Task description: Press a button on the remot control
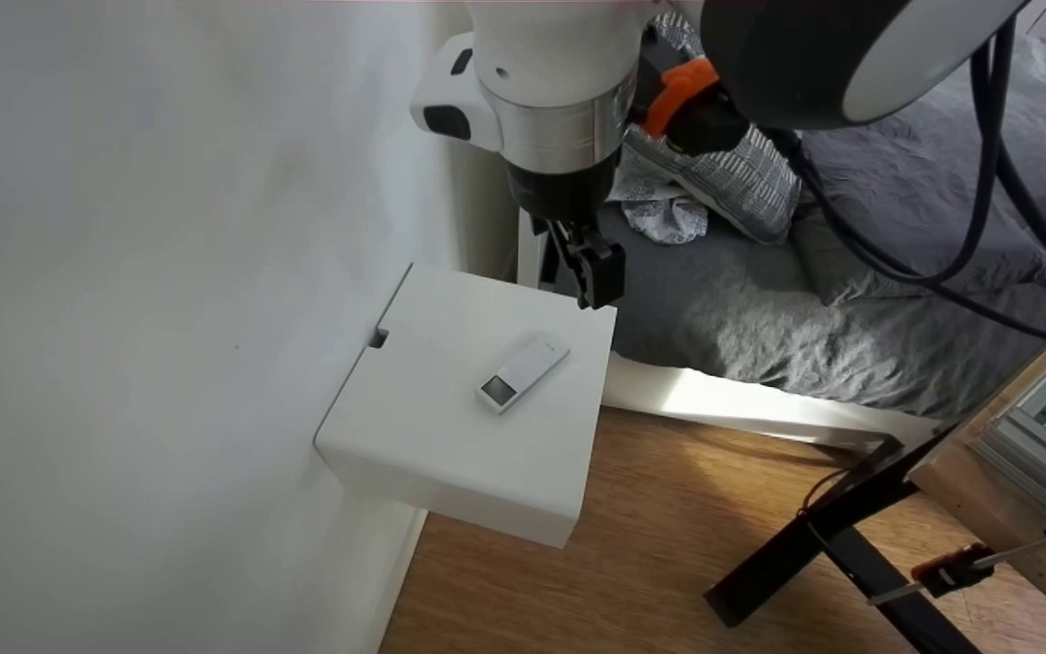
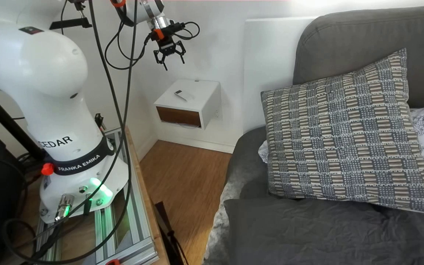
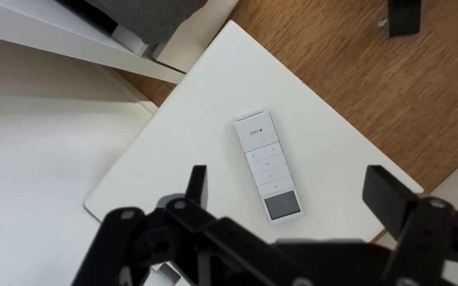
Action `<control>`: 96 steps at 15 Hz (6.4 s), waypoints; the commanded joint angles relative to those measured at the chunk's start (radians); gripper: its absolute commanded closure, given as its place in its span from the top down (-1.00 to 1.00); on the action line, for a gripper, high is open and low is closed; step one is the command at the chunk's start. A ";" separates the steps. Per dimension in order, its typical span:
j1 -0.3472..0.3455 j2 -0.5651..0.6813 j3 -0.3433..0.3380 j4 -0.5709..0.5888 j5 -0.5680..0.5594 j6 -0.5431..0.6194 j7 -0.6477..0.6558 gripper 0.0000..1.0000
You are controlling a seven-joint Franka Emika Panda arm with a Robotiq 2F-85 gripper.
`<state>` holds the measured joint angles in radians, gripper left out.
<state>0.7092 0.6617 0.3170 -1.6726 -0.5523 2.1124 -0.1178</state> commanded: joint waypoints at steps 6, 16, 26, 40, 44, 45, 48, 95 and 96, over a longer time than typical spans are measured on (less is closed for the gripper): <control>0.021 0.082 -0.032 0.044 -0.004 0.059 -0.069 0.47; 0.067 0.224 -0.062 0.176 -0.003 0.102 -0.154 -0.91; 0.063 0.348 -0.058 0.310 0.024 0.099 -0.285 -0.93; 0.073 0.462 -0.052 0.460 0.102 0.020 -0.382 -0.94; 0.082 0.475 -0.055 0.495 0.121 -0.034 -0.383 -0.93; 0.084 0.479 -0.055 0.504 0.126 -0.046 -0.384 -0.93; 0.087 0.493 -0.057 0.529 0.140 -0.078 -0.383 -0.93; 0.136 0.652 -0.069 0.854 0.170 -0.324 -0.428 -0.93; 0.133 0.652 -0.067 0.853 0.172 -0.325 -0.428 -0.93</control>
<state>0.8356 1.3206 0.2501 -0.8294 -0.3838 1.8077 -0.5607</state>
